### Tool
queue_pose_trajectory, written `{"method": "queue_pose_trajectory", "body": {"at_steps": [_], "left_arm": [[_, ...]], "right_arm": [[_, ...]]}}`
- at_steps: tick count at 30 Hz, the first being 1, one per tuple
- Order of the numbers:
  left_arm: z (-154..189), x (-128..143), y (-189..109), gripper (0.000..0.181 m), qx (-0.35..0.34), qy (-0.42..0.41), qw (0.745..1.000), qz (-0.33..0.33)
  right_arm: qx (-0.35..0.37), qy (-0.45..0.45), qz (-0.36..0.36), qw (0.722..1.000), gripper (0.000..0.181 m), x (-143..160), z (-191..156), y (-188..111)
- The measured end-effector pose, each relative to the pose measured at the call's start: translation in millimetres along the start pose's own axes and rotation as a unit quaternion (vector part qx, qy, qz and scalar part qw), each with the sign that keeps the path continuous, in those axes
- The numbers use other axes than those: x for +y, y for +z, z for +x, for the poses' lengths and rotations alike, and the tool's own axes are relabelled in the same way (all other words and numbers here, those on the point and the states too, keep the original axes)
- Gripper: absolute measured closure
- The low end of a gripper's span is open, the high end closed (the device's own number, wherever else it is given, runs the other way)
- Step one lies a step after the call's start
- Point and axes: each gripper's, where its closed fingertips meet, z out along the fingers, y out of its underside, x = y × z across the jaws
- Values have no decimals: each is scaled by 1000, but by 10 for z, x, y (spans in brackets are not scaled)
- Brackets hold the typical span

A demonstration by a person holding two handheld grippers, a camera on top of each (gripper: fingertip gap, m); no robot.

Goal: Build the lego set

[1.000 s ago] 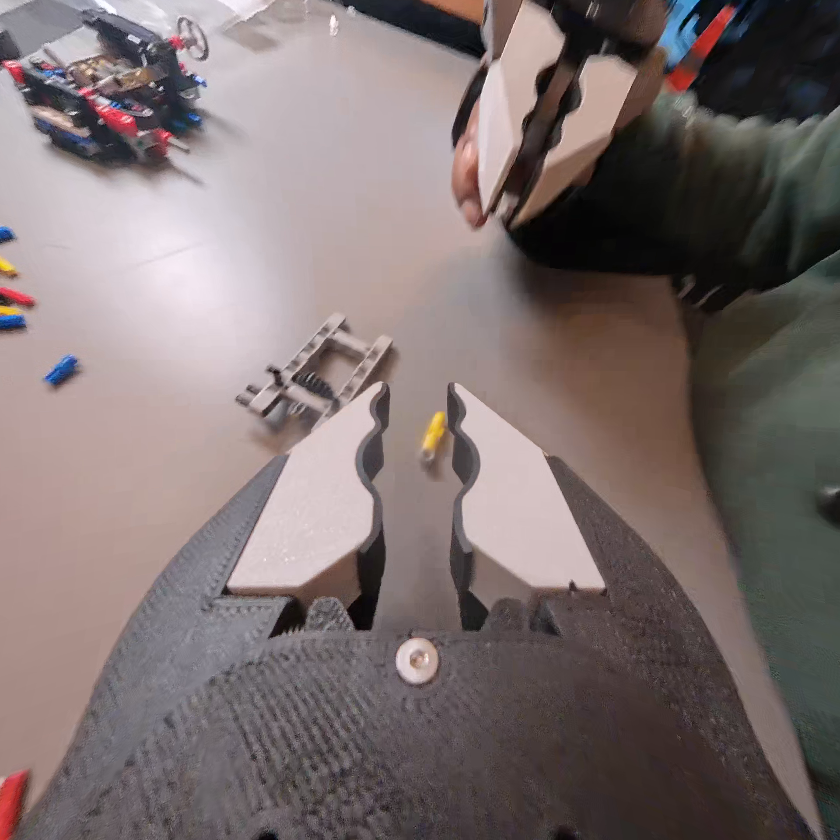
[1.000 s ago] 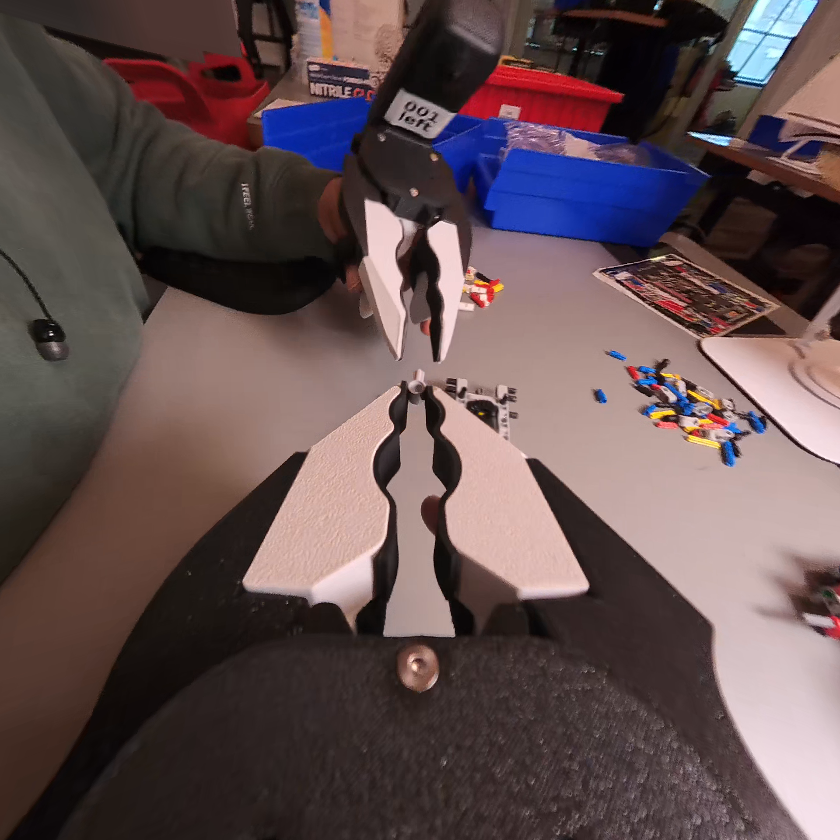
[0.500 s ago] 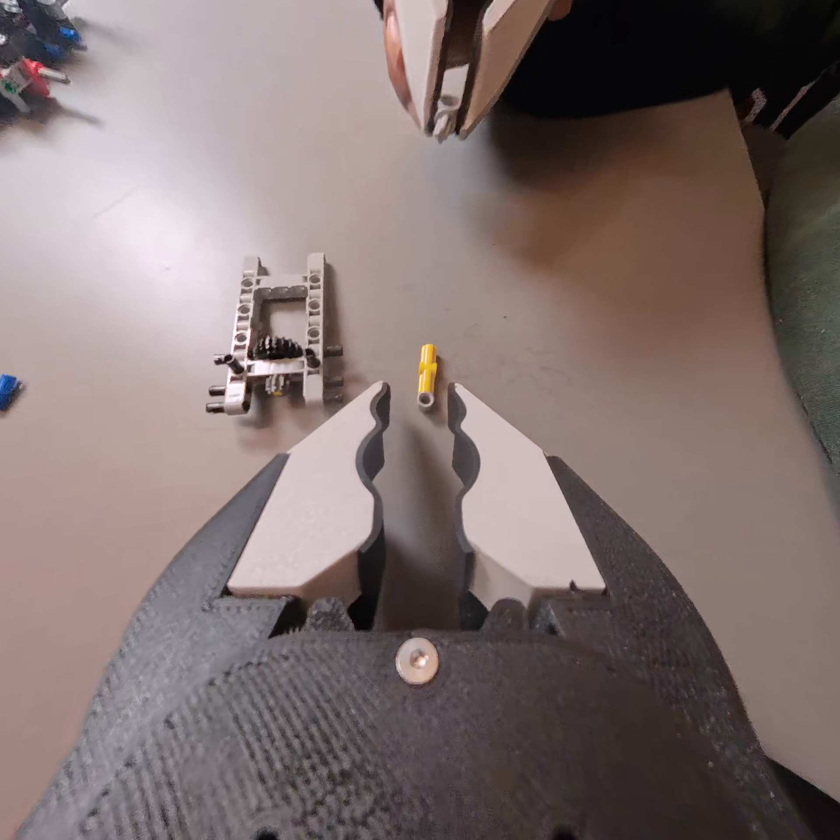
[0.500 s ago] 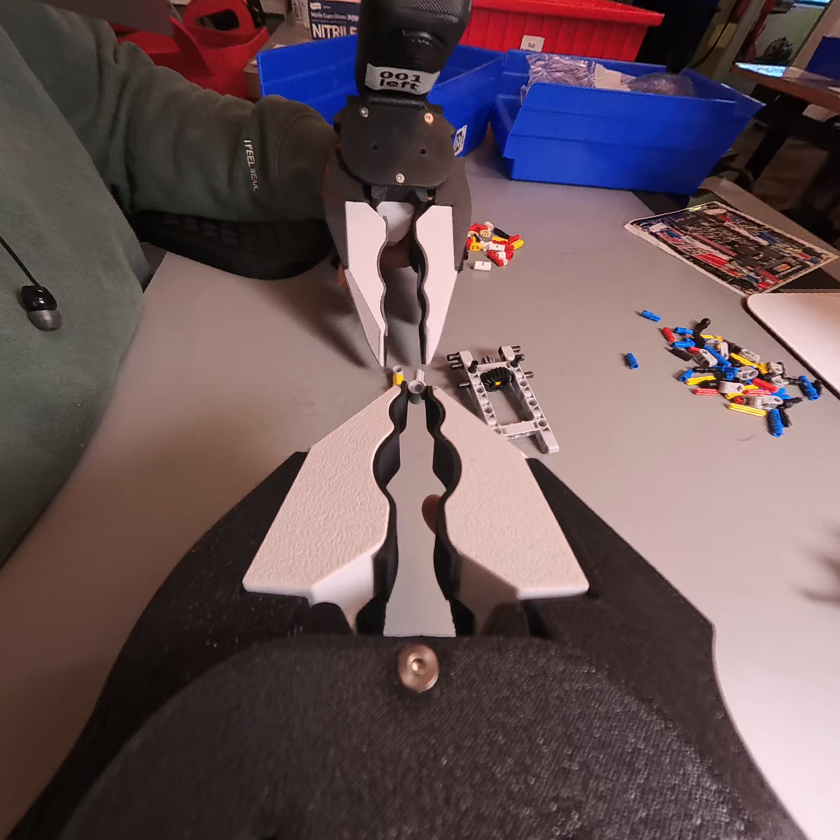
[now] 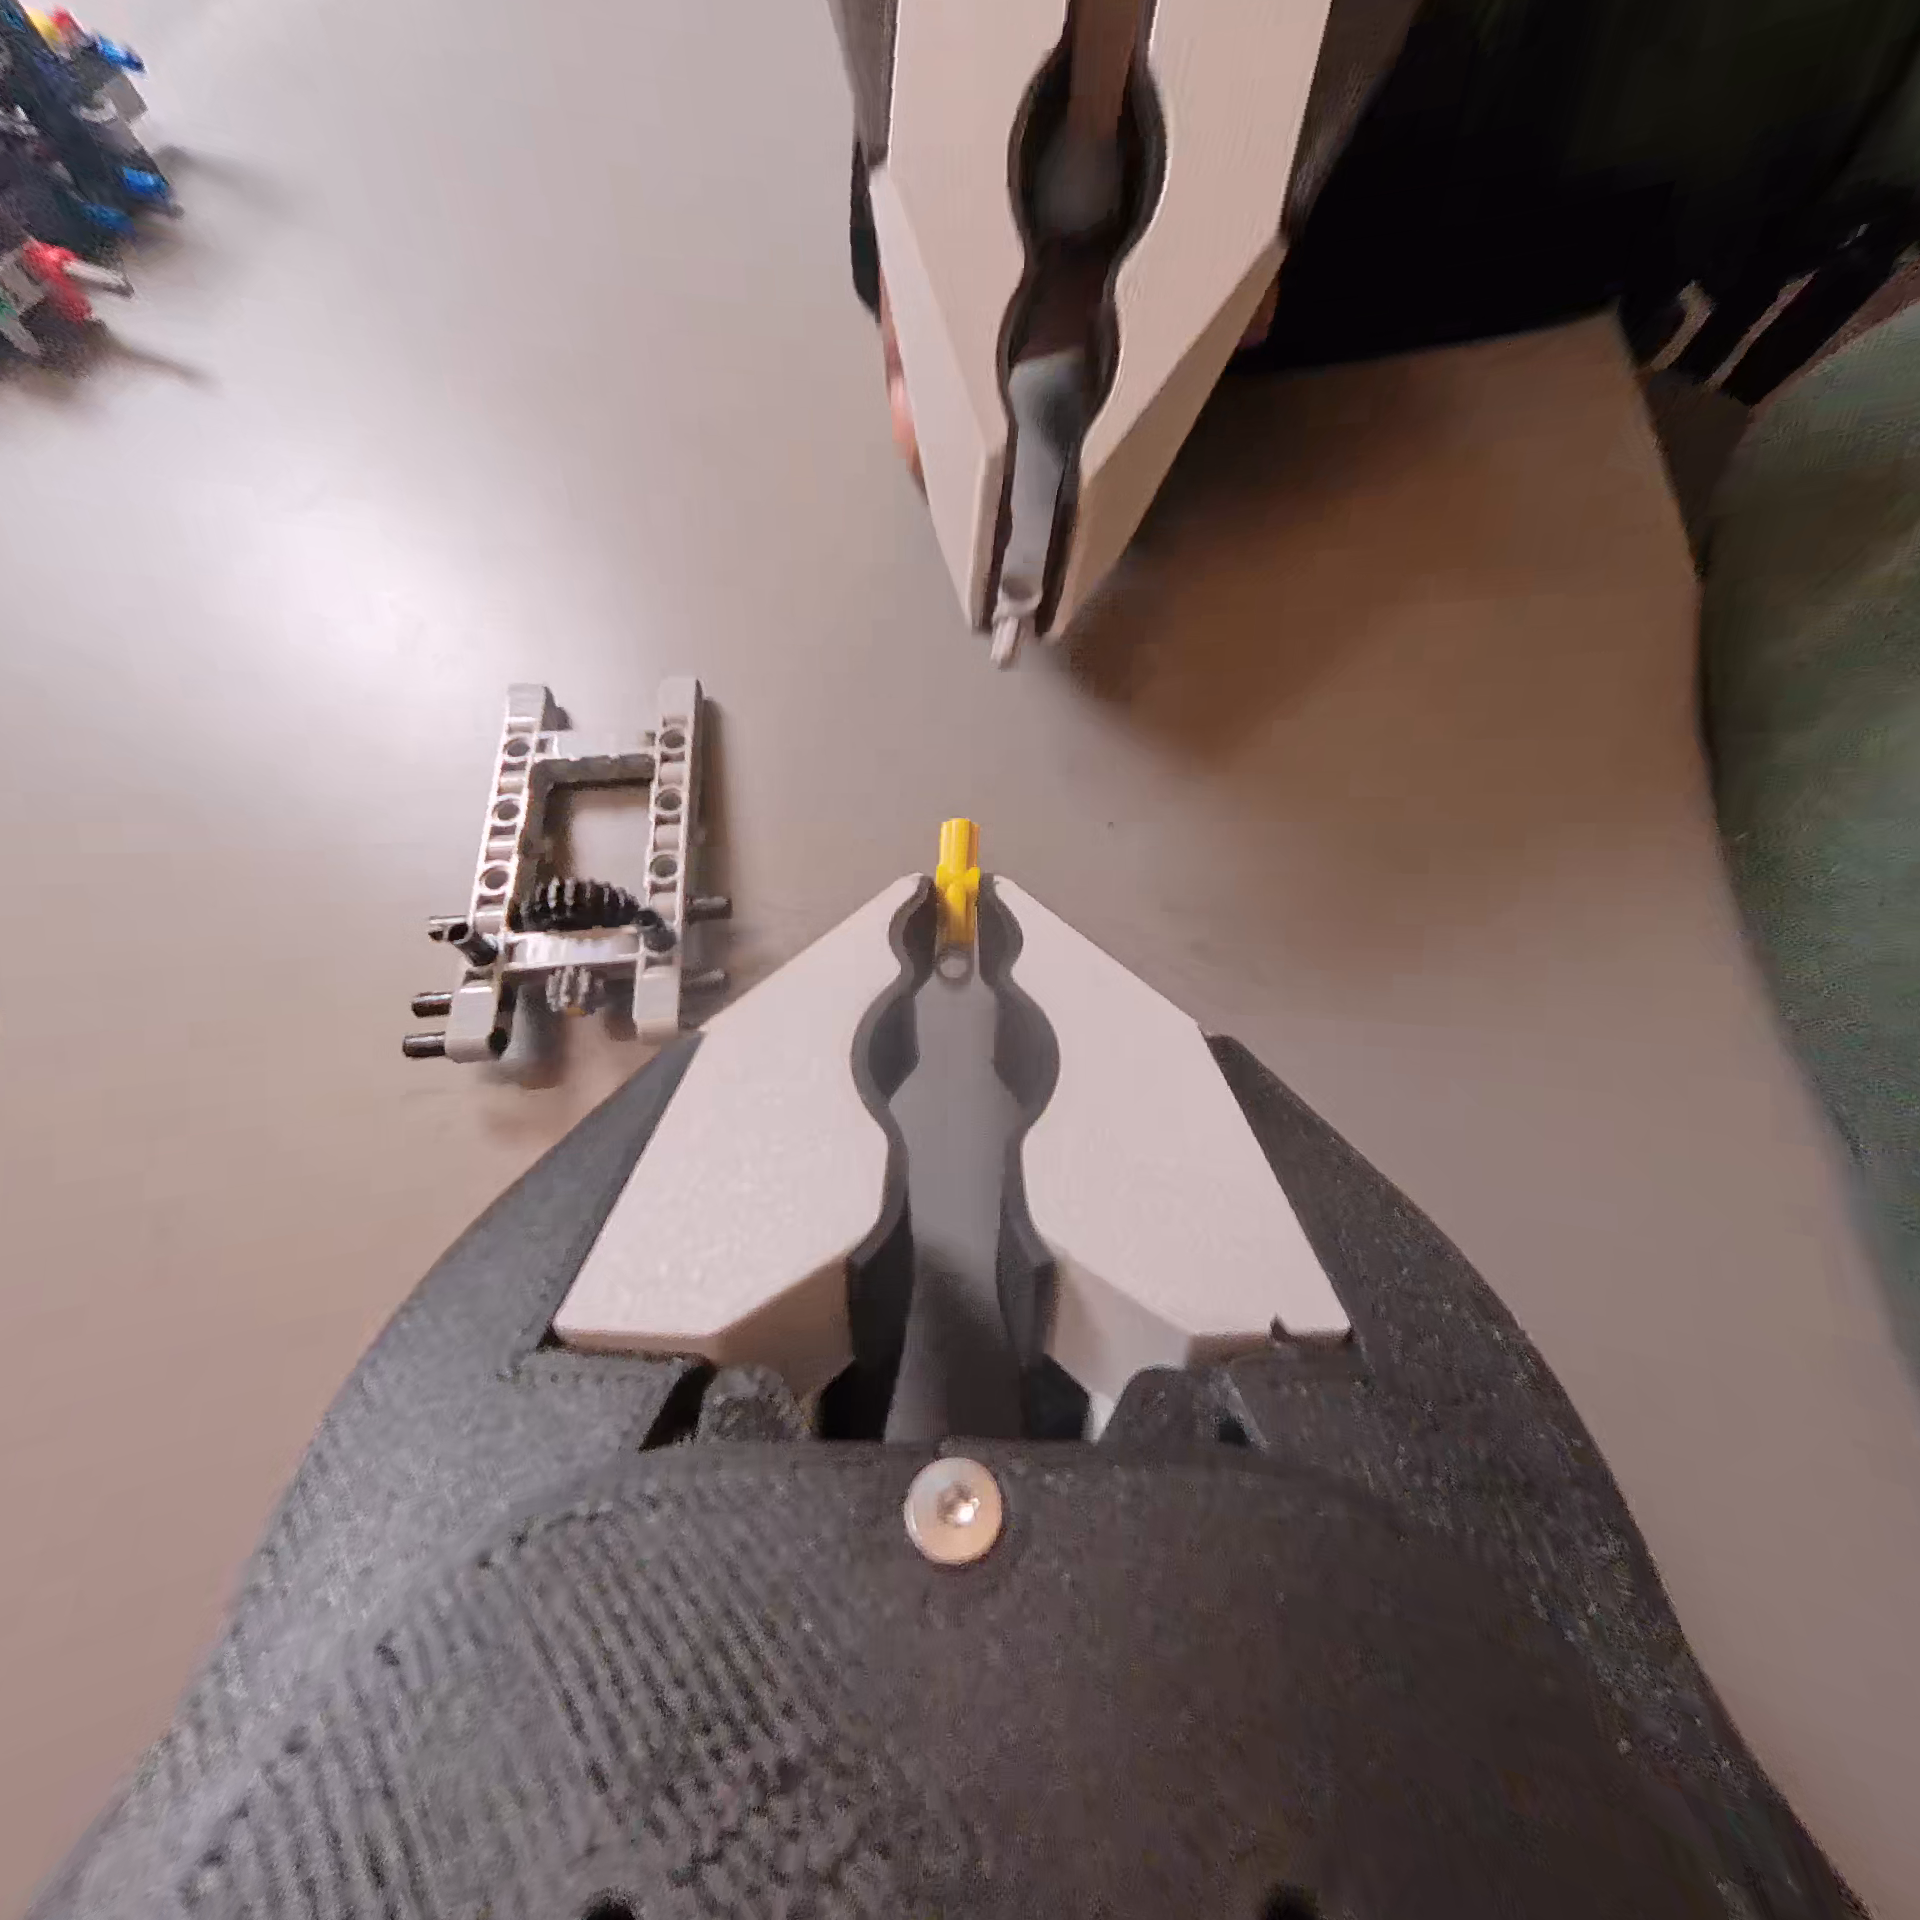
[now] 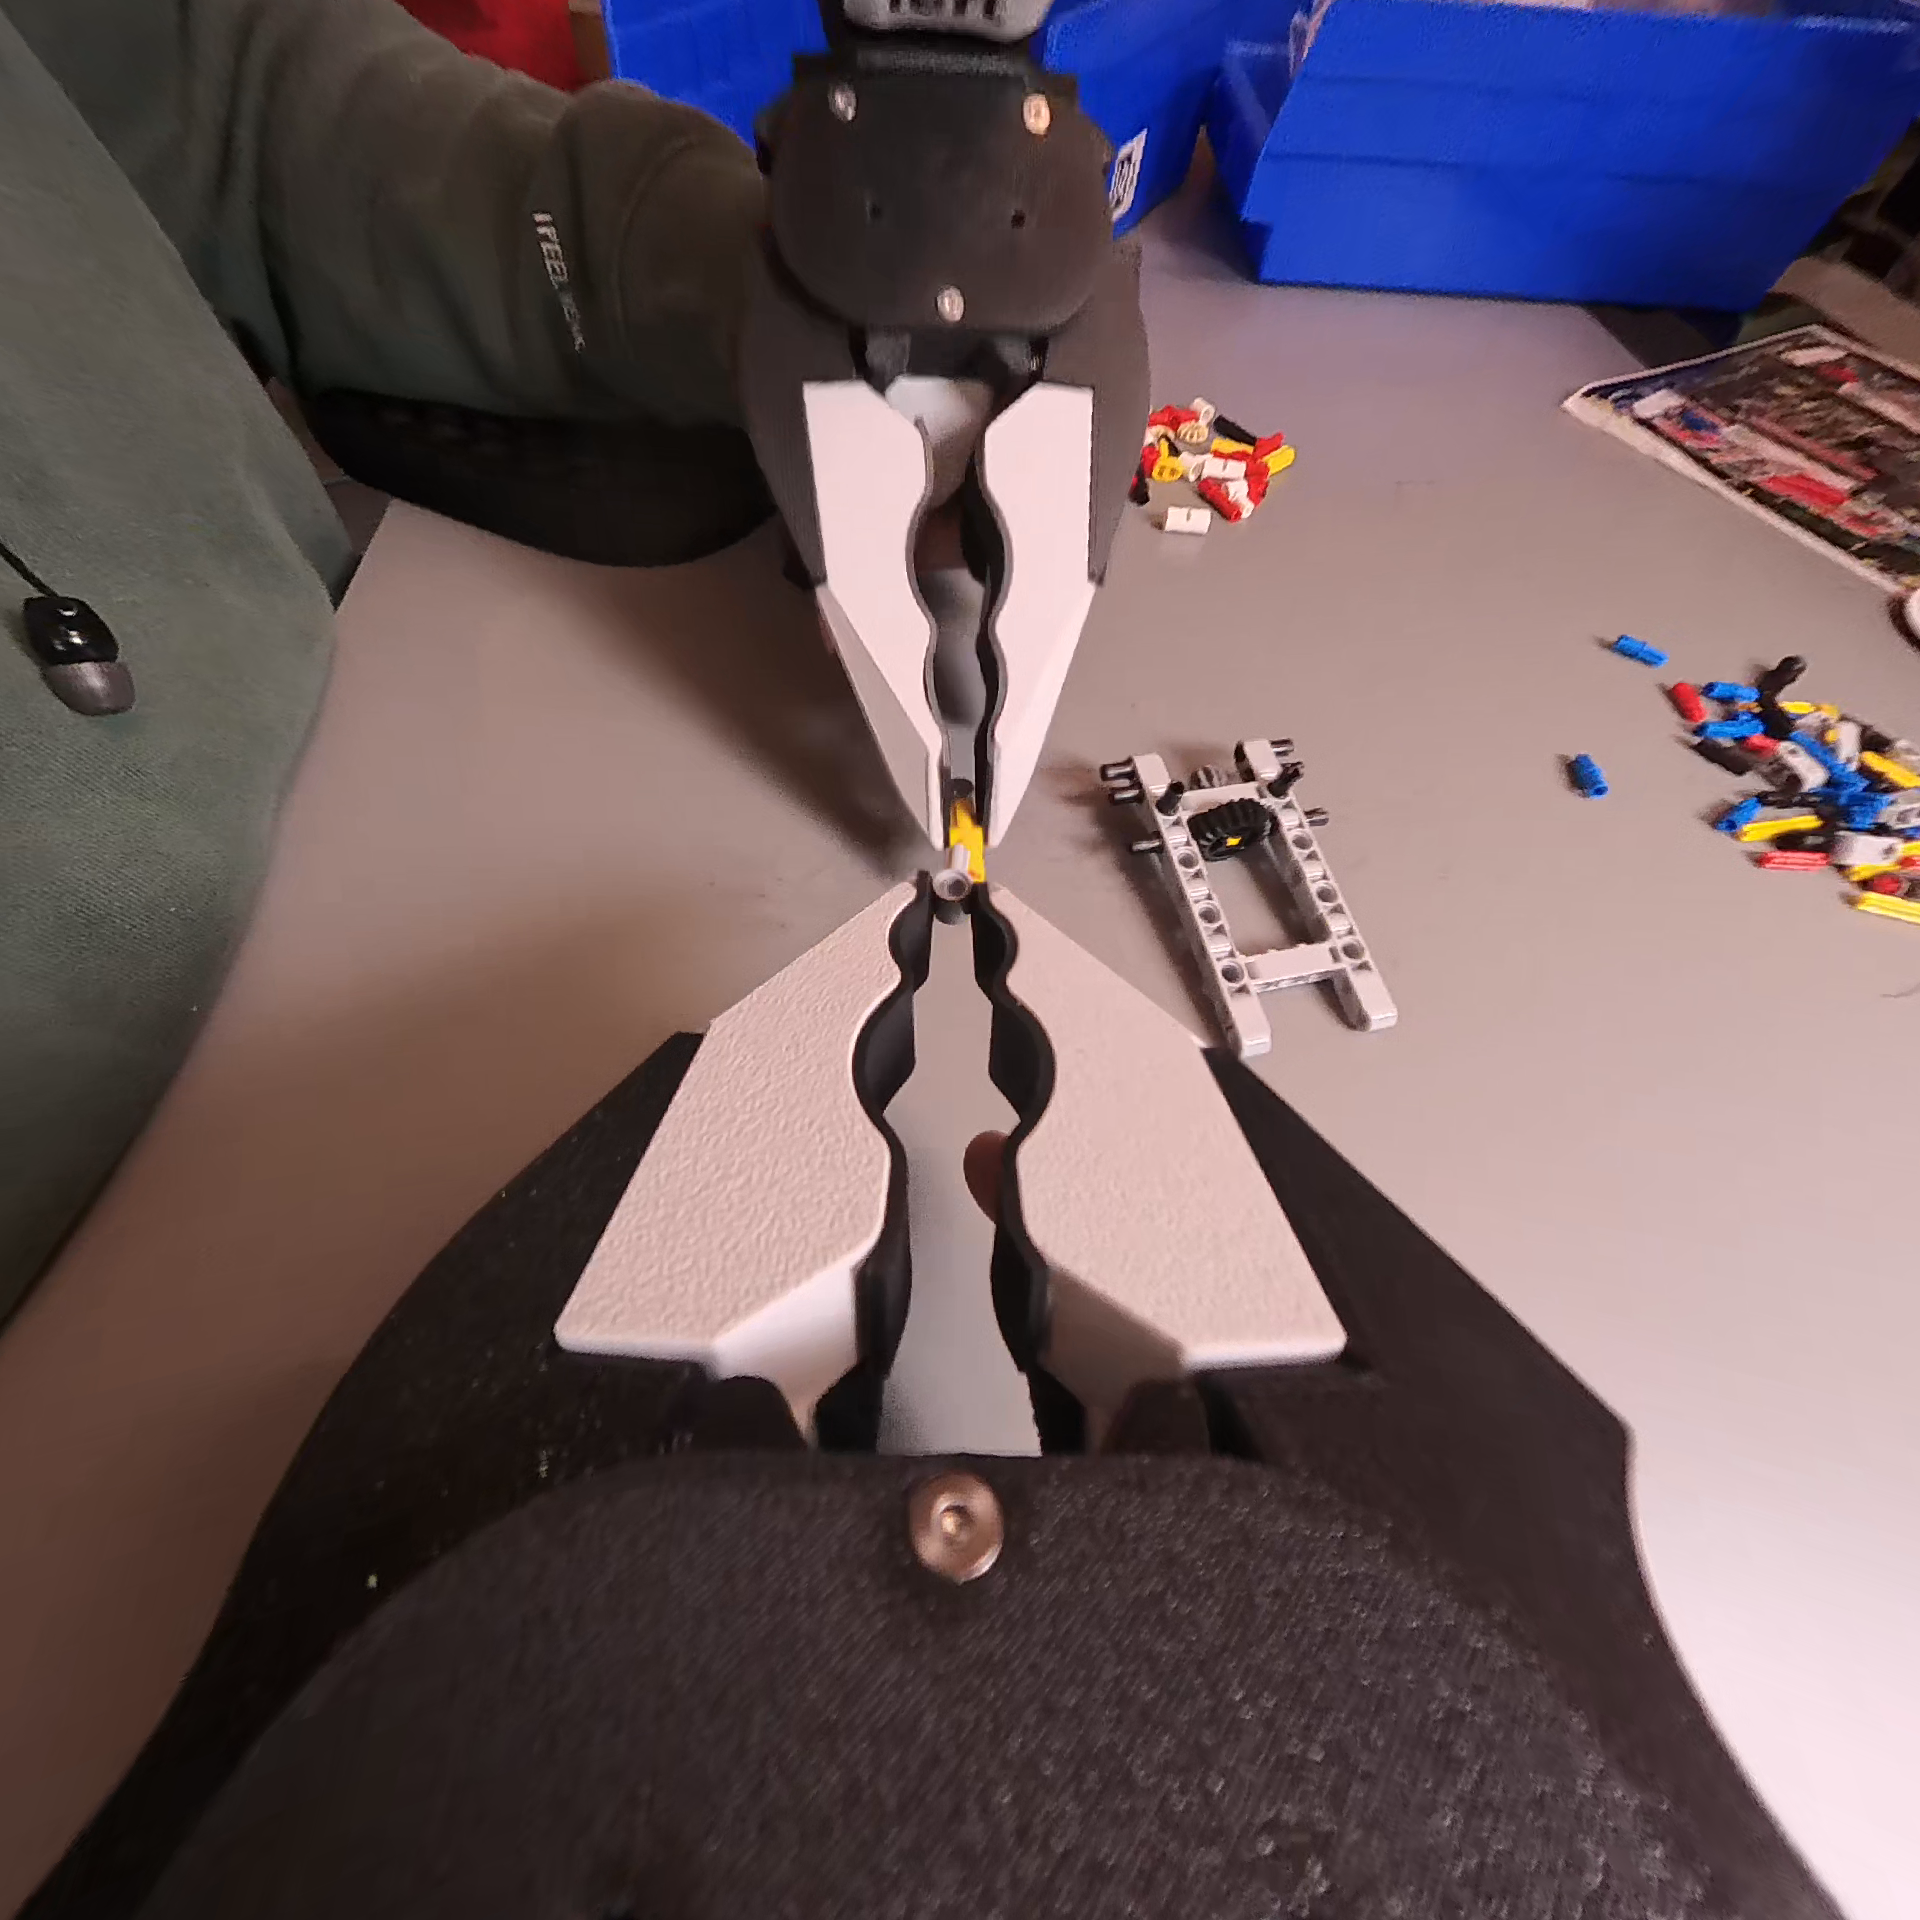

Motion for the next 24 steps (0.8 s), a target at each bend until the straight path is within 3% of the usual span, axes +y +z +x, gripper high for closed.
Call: {"method": "queue_pose_trajectory", "body": {"at_steps": [8, 24], "left_arm": [[146, -205, -68, 176, 26, 1, 998, 54], [176, -146, 12, 176, 19, 12, 999, 32]], "right_arm": [[-17, 11, -14, 1000, 175, 42, -74, 102], [-34, 42, -46, 997, 175, 129, -125, 137]]}}
